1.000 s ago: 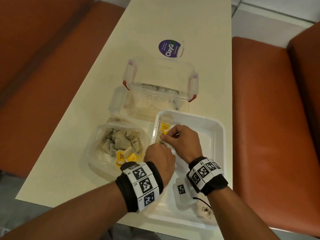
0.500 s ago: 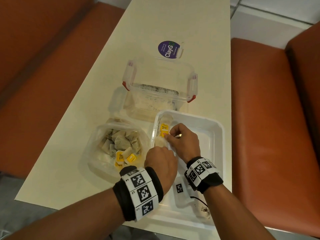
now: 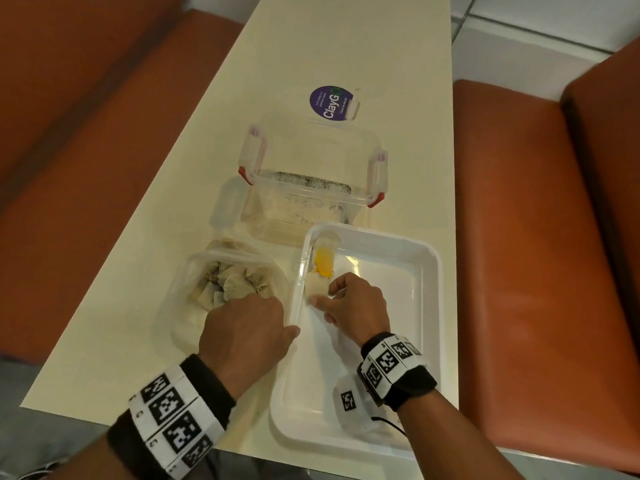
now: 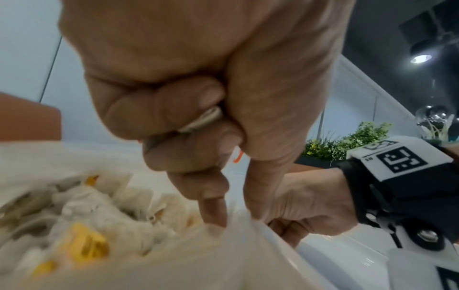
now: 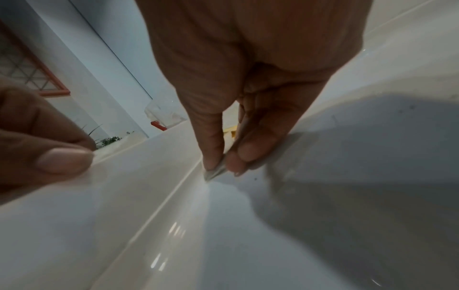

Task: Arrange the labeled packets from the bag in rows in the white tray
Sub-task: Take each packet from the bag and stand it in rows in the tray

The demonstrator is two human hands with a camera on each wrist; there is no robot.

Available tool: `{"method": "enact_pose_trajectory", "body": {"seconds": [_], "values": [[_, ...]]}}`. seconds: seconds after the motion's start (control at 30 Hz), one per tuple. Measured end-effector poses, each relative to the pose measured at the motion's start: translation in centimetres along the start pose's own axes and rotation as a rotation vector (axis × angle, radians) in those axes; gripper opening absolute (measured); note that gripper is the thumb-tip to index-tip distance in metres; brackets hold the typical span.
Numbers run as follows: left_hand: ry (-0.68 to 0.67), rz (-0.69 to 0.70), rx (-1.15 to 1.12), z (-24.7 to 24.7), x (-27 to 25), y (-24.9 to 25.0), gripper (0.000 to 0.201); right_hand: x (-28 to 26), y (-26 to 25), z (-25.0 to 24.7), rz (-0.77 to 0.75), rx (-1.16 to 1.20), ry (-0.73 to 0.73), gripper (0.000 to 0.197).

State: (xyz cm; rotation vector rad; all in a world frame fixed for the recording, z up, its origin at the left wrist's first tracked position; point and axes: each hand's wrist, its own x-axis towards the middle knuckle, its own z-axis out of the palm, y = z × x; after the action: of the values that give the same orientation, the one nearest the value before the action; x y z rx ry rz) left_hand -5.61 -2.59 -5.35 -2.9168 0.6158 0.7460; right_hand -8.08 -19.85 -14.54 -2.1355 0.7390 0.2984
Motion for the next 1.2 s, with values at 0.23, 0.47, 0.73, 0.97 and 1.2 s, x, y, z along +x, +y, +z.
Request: {"method": "enact_pose_trajectory", "body": {"seconds": [0.23,0.47,0.73,0.97,1.2], "values": [[0.052,0.063,-0.099,1.3,0.9,0.2,0.041,0.1,-0.2,0.0,0.018,0.0,0.024,0.035],[-0.015,0.01,-0.735,-1.1,1.4,-1.8,0.038,-0.5,-0.8,-1.3,0.055,0.067,0.078,0.042],[-0.253,-0.207,-2.162,-2.4,3.1,-0.7,0.04,-6.2,-4.5,-4.1,-0.144,0.583,-0.085,0.024],[-0.423,-0.168,-2.299,-1.5,3.4,1.1,0.046,-5.4,-4.0,-4.0,-0.495,0.118,0.016,0.037],[-0.387,0.006,-1.968,-1.6,3.1,1.2,0.044,-4.5,-3.3,-5.3,-0.482,0.075,0.159,0.009]]}}
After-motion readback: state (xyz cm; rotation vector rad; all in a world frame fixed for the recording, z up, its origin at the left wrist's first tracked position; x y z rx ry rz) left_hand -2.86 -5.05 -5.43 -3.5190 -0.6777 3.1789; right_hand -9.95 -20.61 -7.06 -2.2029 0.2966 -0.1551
